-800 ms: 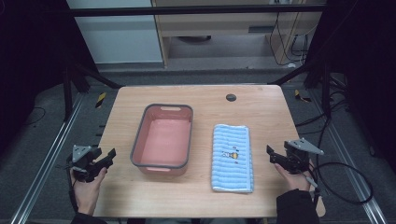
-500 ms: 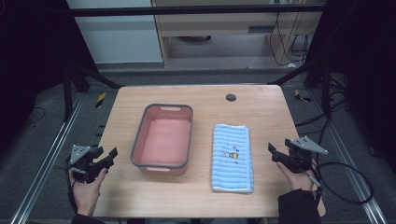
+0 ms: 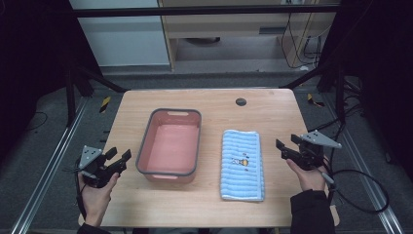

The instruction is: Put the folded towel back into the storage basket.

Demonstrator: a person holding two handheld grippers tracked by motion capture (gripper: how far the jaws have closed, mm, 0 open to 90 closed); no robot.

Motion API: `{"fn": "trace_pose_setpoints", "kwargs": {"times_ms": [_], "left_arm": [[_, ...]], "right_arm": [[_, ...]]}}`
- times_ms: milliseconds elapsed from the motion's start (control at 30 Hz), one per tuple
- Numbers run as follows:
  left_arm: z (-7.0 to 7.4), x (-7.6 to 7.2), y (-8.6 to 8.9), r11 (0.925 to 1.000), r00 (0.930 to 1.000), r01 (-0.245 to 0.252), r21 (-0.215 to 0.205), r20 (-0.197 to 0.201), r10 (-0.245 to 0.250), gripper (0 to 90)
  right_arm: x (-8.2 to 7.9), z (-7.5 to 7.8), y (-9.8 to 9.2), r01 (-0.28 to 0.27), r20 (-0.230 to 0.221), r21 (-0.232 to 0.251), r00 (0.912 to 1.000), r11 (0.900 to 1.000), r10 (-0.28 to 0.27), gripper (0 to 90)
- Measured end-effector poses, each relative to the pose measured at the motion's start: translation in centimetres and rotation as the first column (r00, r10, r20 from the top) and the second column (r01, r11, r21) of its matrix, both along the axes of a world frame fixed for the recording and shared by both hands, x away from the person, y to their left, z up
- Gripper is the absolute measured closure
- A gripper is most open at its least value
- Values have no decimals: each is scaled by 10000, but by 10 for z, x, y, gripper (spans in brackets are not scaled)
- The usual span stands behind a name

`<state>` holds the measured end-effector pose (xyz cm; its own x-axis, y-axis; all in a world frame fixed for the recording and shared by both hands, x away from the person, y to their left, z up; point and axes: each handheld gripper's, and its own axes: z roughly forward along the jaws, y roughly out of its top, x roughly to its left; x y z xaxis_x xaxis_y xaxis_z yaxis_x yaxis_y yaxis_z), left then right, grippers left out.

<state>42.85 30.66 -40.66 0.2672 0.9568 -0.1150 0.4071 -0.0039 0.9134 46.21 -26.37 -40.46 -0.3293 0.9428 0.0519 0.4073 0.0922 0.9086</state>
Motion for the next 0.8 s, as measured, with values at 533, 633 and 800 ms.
{"fn": "trace_pose_setpoints", "kwargs": {"times_ms": [533, 633, 800], "left_arm": [[29, 6, -53, 9972, 9955, 747, -63, 581, -743, 437], [32, 6, -62, 9960, 9944, 893, -47, 574, -889, 443], [37, 7, -75, 9939, 9923, 1100, -79, 575, -1093, 443]], "right_arm": [[14, 30, 20, -553, 249, 69, 9982, 9984, 551, 459], [16, 31, 22, -607, 201, 4, 9980, 9982, 606, 460], [20, 33, 25, -644, 152, -49, 9978, 9979, 645, 465]]}}
